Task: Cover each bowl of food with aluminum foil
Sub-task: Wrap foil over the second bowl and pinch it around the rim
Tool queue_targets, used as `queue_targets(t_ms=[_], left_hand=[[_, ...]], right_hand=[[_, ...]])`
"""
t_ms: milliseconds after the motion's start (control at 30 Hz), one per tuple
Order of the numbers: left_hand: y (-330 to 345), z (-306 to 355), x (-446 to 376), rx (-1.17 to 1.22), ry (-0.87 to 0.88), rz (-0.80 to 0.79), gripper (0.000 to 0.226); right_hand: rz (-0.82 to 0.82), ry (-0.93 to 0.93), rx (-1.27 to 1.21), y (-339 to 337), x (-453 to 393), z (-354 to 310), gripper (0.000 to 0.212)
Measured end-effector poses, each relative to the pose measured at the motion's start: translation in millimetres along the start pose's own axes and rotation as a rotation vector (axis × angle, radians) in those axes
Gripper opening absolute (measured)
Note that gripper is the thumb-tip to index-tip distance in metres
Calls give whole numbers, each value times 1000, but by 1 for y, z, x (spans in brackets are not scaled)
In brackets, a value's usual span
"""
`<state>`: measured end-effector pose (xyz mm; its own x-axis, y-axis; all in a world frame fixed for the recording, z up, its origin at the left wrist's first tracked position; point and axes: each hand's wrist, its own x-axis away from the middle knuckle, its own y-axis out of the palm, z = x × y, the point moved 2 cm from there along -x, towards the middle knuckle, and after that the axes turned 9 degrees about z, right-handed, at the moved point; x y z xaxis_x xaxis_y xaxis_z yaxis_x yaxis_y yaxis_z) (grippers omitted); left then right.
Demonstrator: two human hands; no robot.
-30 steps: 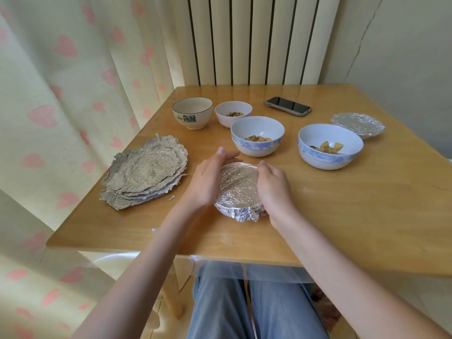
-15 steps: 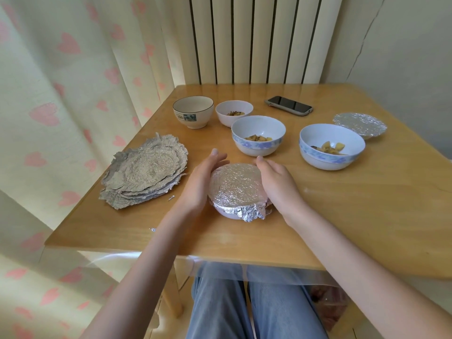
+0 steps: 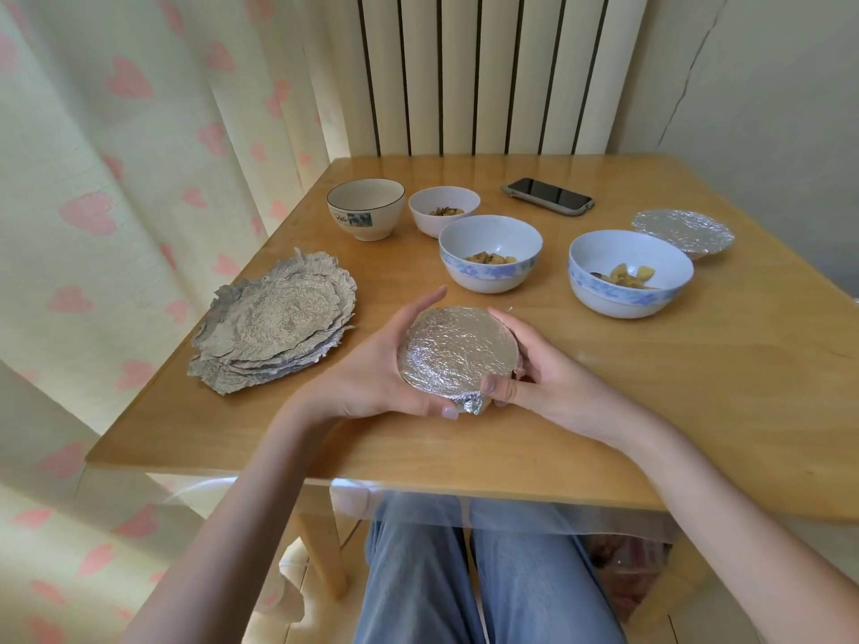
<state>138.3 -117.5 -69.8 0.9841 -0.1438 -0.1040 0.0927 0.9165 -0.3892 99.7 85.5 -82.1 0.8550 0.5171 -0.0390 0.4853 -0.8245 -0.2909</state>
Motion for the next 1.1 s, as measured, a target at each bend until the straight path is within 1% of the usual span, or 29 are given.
queue_targets(t_ms=[133,200,267,333,367,400,467,500,533,600,633,700,800,967,1033,1067,1100], left_hand=[[1,0,1,-15,-18,26,124],[3,2,3,-17,-26,52,128],[6,2,6,-16,-39,88,133],[9,2,10,-8,-44,131,135],[10,2,11,-11,-40,152,135],[12,2,12,-16,-34,168,136],[14,3,13,-25,-33,193,137],[15,3,13,-26,-36,203,137],[16,3,13,-27,-40,212,137],[17,3,14,-45,-45,232,138],[18,3,14,-56,-46,240,138],[19,4,15,-54,-46,258,140],[22,5,15,-34,-44,277,134],[27,-1,16,-72,-69,346,146],[28,3,19,-47,-71,323,152],[26,7,22,-27,-62,293,152],[23,10,24,3,-61,273,146]], right_hand=[[-49,3,2,1,-3,-1,104],[-71,-1,32,1,-4,-1,109],[-107,23,46,-2,-3,-5,111],[-121,79,6,-5,1,-12,105],[-70,105,-32,-4,5,-17,100],[40,125,-58,-2,10,-21,93],[322,125,-85,8,23,-22,72],[403,118,-98,17,30,-21,66],[429,110,-104,28,36,-20,65],[409,112,-91,47,43,-17,71],[405,122,-93,50,43,-15,70],[403,135,-110,49,38,-11,64],[394,128,-115,45,33,-11,62],[385,148,-116,42,31,-16,52],[390,173,-132,35,31,-24,38],[415,173,-141,30,31,-29,42],[454,164,-127,24,28,-33,45]])
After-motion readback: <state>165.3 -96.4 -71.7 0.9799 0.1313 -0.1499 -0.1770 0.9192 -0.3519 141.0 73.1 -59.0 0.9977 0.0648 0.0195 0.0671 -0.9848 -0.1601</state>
